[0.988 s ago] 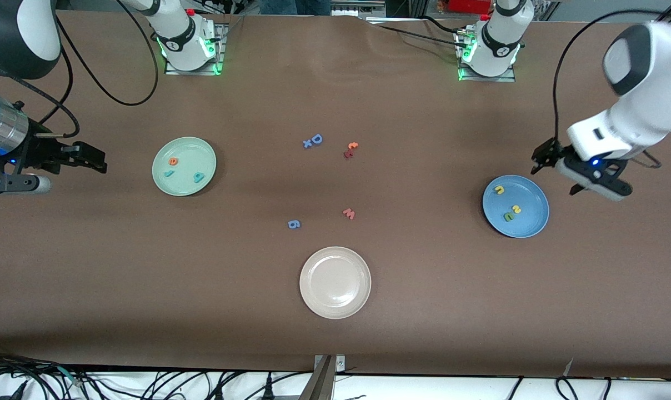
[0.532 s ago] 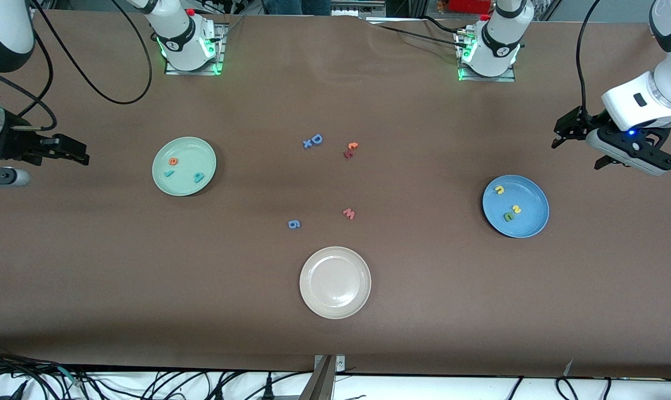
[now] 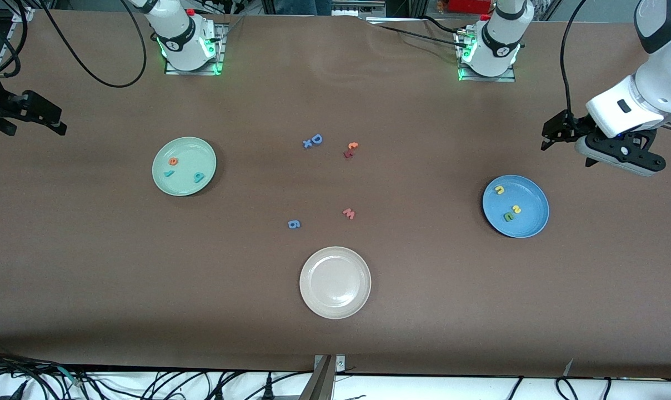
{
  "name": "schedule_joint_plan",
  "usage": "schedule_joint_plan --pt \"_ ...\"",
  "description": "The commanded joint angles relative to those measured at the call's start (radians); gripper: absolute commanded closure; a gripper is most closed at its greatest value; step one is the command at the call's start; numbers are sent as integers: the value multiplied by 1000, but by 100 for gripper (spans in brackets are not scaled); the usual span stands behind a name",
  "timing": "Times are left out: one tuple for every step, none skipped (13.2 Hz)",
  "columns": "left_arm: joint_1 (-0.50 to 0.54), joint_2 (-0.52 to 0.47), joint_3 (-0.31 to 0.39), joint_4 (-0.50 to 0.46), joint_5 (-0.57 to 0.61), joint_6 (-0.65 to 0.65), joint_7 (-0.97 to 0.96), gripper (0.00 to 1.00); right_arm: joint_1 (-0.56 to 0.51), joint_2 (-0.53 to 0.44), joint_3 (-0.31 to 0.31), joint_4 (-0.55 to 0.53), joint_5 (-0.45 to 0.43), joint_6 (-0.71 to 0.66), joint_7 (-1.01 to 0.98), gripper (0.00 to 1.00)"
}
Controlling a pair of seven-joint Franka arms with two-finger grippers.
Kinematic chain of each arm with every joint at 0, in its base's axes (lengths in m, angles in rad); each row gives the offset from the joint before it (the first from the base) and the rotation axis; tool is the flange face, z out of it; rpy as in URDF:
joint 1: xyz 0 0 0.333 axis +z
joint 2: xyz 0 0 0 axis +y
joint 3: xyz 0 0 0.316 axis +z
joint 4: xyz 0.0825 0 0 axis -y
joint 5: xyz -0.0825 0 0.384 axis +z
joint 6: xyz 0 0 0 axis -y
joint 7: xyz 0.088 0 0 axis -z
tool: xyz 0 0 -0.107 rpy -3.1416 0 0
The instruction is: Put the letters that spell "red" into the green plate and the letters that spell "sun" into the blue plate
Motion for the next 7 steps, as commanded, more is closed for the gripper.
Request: schedule_joint_plan --pt "14 22 -21 42 27 -27 -126 0 -24 -17 19 -30 -3 20 6 0" --pt "13 22 -21 42 22 -27 -172 0 -21 -19 11 -32 -3 20 4 0" --pt "16 22 -21 42 16 -27 -228 0 -12 -16 -10 -30 -3 20 -5 0" --pt "17 24 -21 44 12 -27 -255 0 5 -13 -27 -29 -3 20 -5 0" --pt "20 24 -21 44 12 -27 -254 0 6 -7 -33 -24 -3 20 -6 0" --pt "19 27 -21 54 13 -26 -257 0 6 0 -33 -21 -2 20 -6 0" --pt "19 50 -21 82 15 -32 -254 0 6 12 -35 -16 6 17 -6 0"
